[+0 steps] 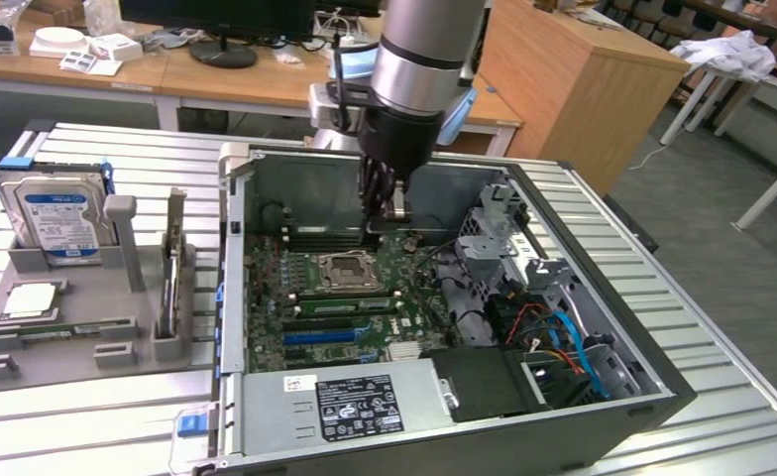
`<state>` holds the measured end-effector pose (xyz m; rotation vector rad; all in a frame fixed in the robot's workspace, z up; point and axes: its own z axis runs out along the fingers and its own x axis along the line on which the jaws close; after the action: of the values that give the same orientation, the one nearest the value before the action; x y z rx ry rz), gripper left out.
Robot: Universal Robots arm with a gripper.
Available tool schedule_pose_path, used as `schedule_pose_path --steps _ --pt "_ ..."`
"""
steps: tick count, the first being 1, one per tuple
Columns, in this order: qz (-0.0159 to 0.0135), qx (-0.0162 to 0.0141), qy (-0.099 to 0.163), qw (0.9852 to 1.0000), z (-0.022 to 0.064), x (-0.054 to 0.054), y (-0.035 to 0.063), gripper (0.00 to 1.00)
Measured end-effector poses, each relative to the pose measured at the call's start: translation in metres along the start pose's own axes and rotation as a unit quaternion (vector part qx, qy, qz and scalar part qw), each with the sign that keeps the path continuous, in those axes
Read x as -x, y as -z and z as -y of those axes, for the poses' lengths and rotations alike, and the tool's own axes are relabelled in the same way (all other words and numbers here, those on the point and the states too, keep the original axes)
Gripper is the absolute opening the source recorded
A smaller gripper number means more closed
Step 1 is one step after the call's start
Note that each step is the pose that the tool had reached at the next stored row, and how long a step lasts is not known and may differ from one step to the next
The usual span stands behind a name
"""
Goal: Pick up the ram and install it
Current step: 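Press down the ram until it locks into place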
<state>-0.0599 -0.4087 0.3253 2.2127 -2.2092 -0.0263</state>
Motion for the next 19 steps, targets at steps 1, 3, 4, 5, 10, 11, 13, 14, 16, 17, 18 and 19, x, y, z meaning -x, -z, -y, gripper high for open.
schedule_pose_path --steps 1,3,4,5,10,11,13,14,16,17,18,19 --pt "0.0000 0.0000 0.000 1.0000 0.0010 0.0000 0.0000 0.11" --pt "0.0000 0.0000 0.000 1.0000 0.0028 0.0000 0.0000 0.11" --pt "0.0000 0.0000 0.000 1.0000 0.0037 0.0000 0.0001 0.11" --pt "0.0000 0.0000 0.000 1.0000 0.0046 0.0000 0.0001 0.11" --pt "0.0000 0.0000 0.000 1.0000 0.0070 0.0000 0.0001 0.11" --pt "0.0000 0.0000 0.000 1.0000 0.0070 0.0000 0.0001 0.11" --pt "0.0000 0.0000 0.000 1.0000 0.0070 0.0000 0.0001 0.11" --pt "0.0000 0.0000 0.000 1.0000 0.0070 0.0000 0.0001 0.11" --pt "0.0000 0.0000 0.000 1.0000 0.0070 0.0000 0.0001 0.11" --pt "0.0000 0.0000 0.000 1.0000 0.0070 0.0000 0.0001 0.11" --pt "0.0000 0.0000 0.000 1.0000 0.0070 0.0000 0.0001 0.11" --pt "0.0000 0.0000 0.000 1.0000 0.0070 0.0000 0.0001 0.11"
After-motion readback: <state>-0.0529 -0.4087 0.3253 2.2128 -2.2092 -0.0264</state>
